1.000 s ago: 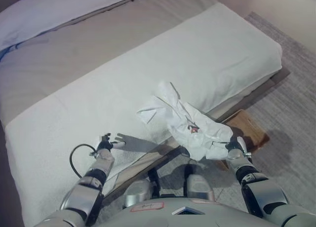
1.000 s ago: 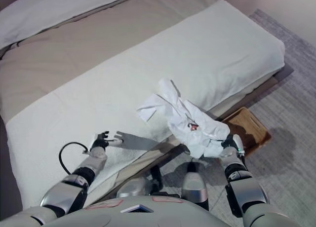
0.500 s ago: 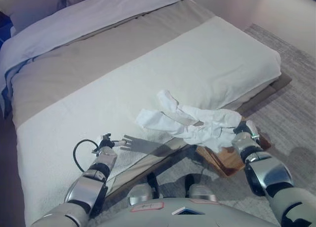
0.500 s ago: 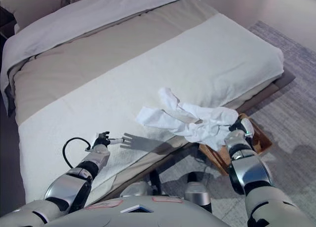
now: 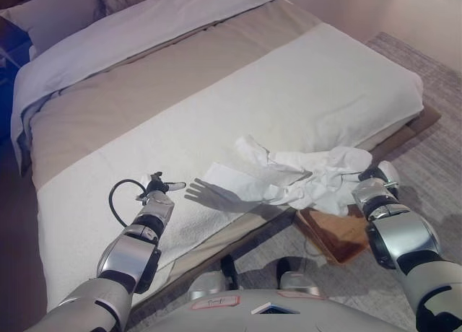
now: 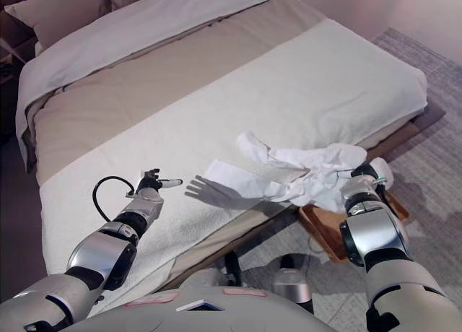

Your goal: Put the clothes on the bed into the basket.

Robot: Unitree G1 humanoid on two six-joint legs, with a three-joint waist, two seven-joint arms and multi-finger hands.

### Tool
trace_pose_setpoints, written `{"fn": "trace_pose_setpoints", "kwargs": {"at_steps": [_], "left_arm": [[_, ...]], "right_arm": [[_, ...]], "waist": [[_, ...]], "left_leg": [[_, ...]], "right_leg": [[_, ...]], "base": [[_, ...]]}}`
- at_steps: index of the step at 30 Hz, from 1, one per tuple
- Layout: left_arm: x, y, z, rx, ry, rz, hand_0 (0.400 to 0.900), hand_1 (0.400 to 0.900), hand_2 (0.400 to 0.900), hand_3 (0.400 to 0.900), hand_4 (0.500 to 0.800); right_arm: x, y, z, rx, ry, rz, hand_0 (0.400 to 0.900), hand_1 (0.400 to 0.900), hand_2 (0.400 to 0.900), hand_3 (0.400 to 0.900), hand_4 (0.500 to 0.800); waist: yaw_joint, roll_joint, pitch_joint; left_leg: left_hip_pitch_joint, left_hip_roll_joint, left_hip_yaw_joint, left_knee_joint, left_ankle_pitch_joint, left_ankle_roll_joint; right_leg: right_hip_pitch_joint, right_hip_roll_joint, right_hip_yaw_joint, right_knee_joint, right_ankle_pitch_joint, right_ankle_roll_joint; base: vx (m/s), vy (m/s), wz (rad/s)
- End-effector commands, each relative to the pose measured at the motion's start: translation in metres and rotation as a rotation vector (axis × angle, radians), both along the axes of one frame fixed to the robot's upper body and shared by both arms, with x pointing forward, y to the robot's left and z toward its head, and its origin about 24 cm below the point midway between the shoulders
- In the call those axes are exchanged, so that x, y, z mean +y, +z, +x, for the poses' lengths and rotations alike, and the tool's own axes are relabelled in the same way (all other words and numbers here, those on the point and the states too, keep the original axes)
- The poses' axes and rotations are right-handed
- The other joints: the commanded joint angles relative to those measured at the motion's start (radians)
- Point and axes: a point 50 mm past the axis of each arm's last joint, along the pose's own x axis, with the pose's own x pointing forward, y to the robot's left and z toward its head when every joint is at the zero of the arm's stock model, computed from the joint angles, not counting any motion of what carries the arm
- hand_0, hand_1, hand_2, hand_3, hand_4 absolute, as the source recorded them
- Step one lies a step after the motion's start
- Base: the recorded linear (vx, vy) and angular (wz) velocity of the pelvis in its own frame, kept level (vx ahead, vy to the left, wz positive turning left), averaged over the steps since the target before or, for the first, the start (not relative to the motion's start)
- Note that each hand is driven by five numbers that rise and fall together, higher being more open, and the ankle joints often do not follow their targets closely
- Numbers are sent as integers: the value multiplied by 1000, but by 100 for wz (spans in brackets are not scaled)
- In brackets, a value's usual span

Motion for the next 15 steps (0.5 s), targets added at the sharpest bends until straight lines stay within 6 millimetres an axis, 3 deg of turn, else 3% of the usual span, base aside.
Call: {"fn": "trace_pose_setpoints", "kwargs": {"at_steps": [1,11,15], "left_arm": [[17,38,35,-80,5,134,900,900,900,900,800],[14,16,15,-28,-16,106,900,900,900,900,800],[14,15,14,-32,-15,98,900,900,900,900,800]], "right_arm": [[-15,48,29,-88,-13,-133,400,400,400,400,500],[-26,4,-18,38,-67,-72,400,400,400,400,500],[-36,0,-31,66,-101,-82,400,400,400,400,500]], "waist": [[-21,-40,-33],[-36,-26,-38],[-41,-19,-38]], "left_leg": [[27,-17,-44,-7,-52,-48],[43,-18,-38,-7,-62,-46],[45,-19,-33,-7,-65,-47]], "right_leg": [[-2,-8,61,1,-53,13],[12,-10,70,1,-58,14],[10,-12,72,1,-58,16]], "base": [[8,-21,-5],[10,-17,-6],[7,-10,-4]]}}
